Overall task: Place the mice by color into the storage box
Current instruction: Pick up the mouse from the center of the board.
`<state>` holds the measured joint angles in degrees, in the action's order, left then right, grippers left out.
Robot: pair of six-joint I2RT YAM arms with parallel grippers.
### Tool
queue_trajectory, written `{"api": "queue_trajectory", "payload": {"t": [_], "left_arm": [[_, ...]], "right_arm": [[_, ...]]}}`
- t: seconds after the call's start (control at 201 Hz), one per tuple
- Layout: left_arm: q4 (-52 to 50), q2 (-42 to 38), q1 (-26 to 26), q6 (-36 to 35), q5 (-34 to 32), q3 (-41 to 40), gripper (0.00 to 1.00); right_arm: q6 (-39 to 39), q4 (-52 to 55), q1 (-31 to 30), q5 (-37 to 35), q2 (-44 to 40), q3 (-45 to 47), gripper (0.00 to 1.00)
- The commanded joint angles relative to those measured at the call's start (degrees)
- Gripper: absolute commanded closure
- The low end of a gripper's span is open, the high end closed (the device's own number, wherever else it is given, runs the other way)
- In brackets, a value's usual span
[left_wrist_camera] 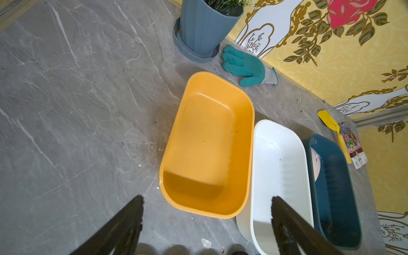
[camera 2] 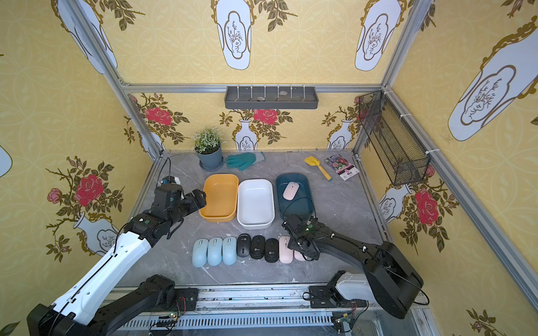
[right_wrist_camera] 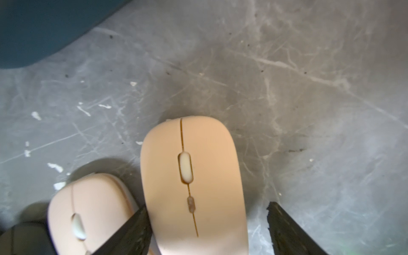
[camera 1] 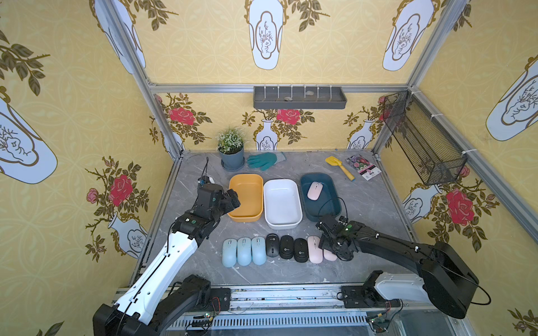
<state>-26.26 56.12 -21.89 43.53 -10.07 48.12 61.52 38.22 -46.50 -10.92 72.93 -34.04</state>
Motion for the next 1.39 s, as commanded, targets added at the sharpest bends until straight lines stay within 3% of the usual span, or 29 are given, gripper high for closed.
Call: {"api": "queue_trajectory", "payload": {"t": [0.0,0.329,0.876,1.389], "left_arm": [[0.07,0.14,-0.01,-0.11,-0.22,0.45,0.09],[0.07,0.20,0.01,0.06,-0.52,1.00,0.09],[0.60,0.90,-0.04,0.15,-0.42,1.02,0.09],[1.78,0.92,0.00,0.68,-0.61,-0.33,0.09]], "right_arm": [[-0.20,-0.22,0.34,0.18,0.71,0.12,0.19],[-1.68,-2.76,2.38,3.12,3.53,0.81,0.23],[-1.57,-0.80,2.29,2.61,3.63,-1.26,0.41],[-4.29,6.11,2.54,1.25,2.22,-10.44,0.43]]}}
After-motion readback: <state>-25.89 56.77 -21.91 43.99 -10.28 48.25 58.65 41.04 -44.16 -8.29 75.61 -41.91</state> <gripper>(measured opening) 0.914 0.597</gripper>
